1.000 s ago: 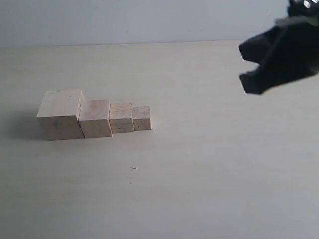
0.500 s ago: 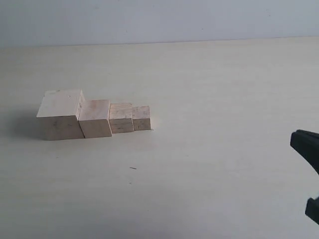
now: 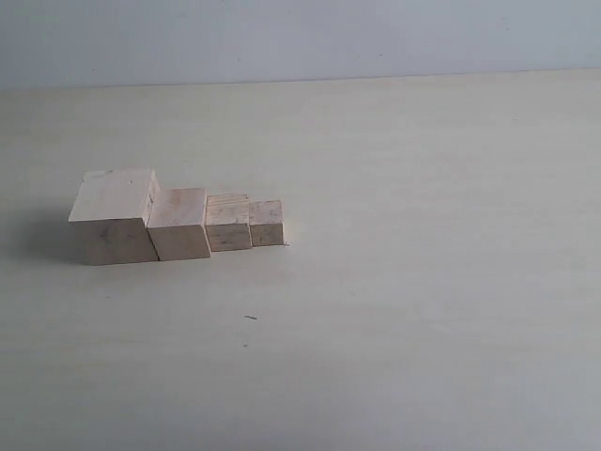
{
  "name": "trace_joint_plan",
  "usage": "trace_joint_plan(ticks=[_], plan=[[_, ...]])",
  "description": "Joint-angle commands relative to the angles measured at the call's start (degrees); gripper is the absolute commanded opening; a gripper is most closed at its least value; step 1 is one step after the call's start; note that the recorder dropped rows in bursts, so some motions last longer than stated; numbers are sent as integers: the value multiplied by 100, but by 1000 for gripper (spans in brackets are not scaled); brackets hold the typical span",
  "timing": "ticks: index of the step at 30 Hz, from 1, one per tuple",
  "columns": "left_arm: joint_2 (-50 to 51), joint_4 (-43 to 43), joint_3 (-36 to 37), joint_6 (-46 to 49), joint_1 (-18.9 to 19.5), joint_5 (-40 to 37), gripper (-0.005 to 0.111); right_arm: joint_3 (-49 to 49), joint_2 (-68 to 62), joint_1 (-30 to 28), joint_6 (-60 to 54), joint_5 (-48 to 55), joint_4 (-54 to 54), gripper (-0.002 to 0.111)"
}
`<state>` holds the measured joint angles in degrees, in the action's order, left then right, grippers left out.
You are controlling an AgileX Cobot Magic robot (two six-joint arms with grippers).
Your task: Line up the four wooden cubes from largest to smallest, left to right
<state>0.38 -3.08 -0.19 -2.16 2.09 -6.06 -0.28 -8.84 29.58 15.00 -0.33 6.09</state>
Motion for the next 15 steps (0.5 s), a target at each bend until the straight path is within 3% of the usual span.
trace_joint_plan(ticks=[1,5,15], plan=[[-38,58,19,4,11,18,3,28,142,-1704,-2,-336,10,0],[-38,58,19,4,11,18,3,28,587,-2675,-2,535,10,0],[-38,58,19,4,11,18,3,28,884,-2755,-198,961,-4,0]])
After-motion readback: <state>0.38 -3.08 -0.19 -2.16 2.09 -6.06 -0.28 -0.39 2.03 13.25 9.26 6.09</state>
